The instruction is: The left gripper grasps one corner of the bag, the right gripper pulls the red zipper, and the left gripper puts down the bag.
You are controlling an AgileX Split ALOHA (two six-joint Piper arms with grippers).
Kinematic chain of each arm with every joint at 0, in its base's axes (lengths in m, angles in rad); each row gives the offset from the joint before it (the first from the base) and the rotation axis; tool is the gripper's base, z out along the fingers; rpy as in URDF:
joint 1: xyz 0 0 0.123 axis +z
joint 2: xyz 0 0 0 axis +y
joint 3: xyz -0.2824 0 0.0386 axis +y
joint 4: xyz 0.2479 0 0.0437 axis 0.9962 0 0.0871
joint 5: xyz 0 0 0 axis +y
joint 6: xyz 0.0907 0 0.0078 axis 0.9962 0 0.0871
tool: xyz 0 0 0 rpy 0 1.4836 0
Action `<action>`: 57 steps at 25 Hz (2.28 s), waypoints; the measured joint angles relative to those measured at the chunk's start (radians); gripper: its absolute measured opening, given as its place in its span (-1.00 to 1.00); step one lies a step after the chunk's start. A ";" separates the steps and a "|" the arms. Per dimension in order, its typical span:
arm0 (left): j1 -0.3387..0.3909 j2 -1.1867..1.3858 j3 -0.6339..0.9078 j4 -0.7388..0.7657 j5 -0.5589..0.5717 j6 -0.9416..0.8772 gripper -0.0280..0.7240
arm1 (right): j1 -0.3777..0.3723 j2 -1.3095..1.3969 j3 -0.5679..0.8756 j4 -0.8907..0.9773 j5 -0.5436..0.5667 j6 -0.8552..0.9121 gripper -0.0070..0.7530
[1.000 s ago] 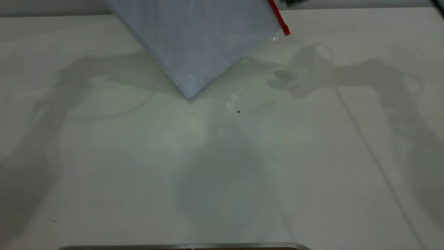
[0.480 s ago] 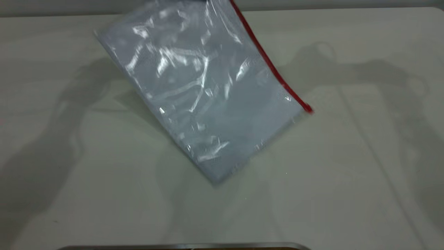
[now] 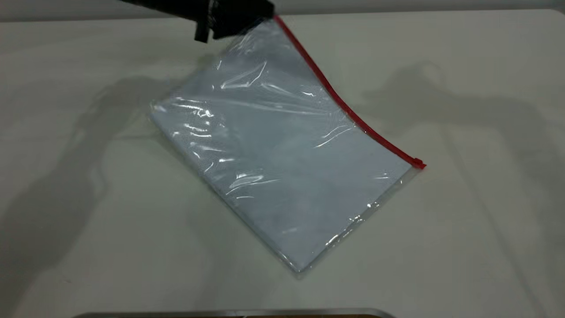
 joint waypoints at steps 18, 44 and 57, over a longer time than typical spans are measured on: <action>0.131 -0.477 -0.001 0.165 0.044 -0.122 0.43 | 0.000 -0.810 0.390 -0.721 0.026 0.511 0.08; -0.323 -1.066 0.429 1.256 0.044 -0.739 0.43 | 0.000 -1.422 1.316 -0.913 -0.101 0.808 0.08; -0.325 -1.386 1.089 1.306 0.044 -0.753 0.43 | 0.000 -1.422 1.316 -0.915 -0.102 0.808 0.08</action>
